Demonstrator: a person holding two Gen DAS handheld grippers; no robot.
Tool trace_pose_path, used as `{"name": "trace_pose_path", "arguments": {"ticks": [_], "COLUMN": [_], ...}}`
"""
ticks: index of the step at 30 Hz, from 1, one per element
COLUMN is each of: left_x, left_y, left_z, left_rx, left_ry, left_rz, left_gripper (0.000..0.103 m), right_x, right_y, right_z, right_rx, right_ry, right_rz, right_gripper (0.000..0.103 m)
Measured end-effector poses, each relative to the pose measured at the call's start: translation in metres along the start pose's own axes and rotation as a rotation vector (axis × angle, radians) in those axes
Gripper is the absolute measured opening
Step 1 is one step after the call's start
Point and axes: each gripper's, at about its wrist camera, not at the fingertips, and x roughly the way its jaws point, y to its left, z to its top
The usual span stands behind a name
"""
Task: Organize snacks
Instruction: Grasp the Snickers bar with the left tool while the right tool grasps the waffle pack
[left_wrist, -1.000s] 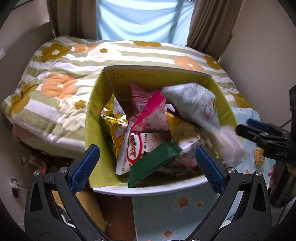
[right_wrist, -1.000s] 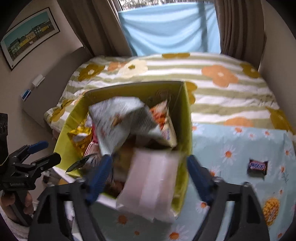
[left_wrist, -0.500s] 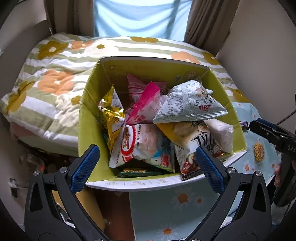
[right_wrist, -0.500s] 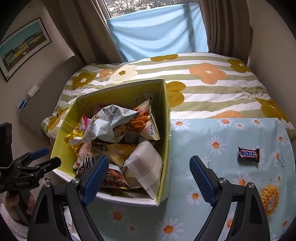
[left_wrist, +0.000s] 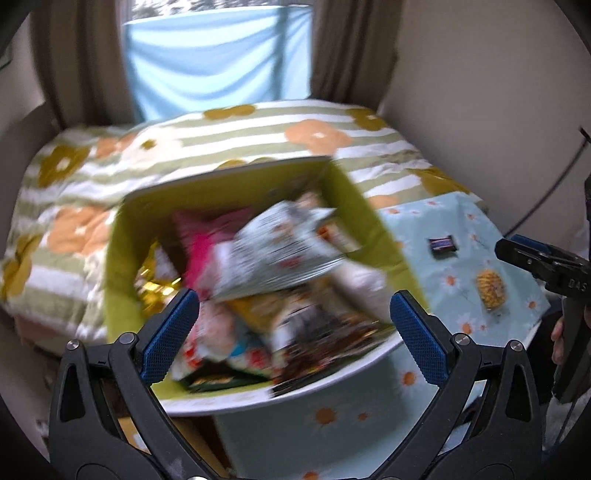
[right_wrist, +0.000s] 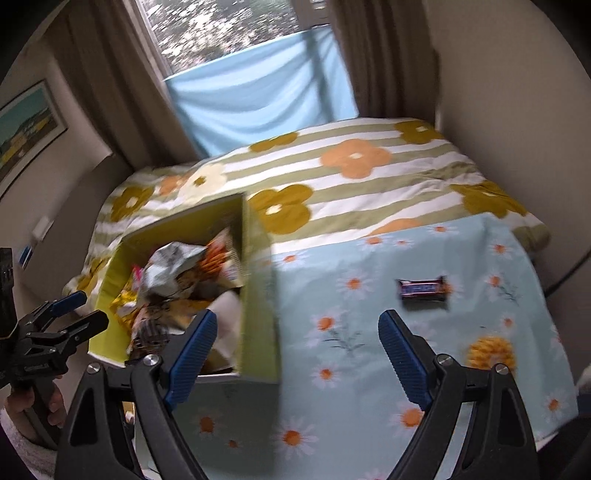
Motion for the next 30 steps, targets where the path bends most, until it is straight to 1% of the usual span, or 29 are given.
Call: {"name": "trace_pose_path", "arguments": {"ticks": [4,5,6,7,10,12,16,19,23,26,30], "left_x": [0.007,0.011,0.014,0.017,0.033,0.049,0.08,0.106,0.141,0.166,0.188], "left_y": [-0.043,-0.057,-0.069,-0.08,-0.116,-0.142,-0.187,-0.218,-0.249,-0.263,-0.272], "left_z": [0.017,0.021,0.024,0.027,0.035,0.04,0.048,0.056,0.061,0.062,0.057], "left_rx": [0.084,0.106,0.122,0.133,0.154,0.17,0.211,0.248,0.273,0.28,0.296], "left_ry": [-0.009,-0.013,-0.015,-0.014,0.001,0.024,0.07,0.104,0.168,0.21,0.25], "left_rz": [-0.04,-0.048,-0.056,-0.067,-0.103,-0.119,-0.138,-0.138,-0.131,-0.115,-0.095], "left_gripper": [0.103,0.103,0.103,0.103,0.103,0.103,0.102,0.102,0.102,0.102,0.102], "right_x": [-0.017,-0.021,-0.023,-0.026,-0.03,-0.03,-0.026,-0.017,-0.005,0.013,0.043], "right_y": [-0.038,-0.05,-0.058,-0.072,-0.105,-0.125,-0.161,-0.186,-0.203,-0.212,-0.221], "right_z": [-0.001,-0.001,-0.002,-0.004,-0.007,-0.011,-0.021,-0.03,-0.041,-0.047,-0.056], "right_rx": [0.033,0.04,0.044,0.053,0.074,0.07,0.071,0.089,0.066,0.053,0.066], "right_ry": [-0.018,-0.022,-0.02,-0.014,-0.005,0.004,0.06,0.136,0.184,0.221,0.278], "right_rz": [-0.063,-0.078,-0.085,-0.095,-0.117,-0.142,-0.179,-0.168,-0.149,-0.139,-0.131], "right_gripper": [0.087,0.09,0.095,0.103,0.103,0.103,0.103,0.103,0.103,0.103,0.103]}}
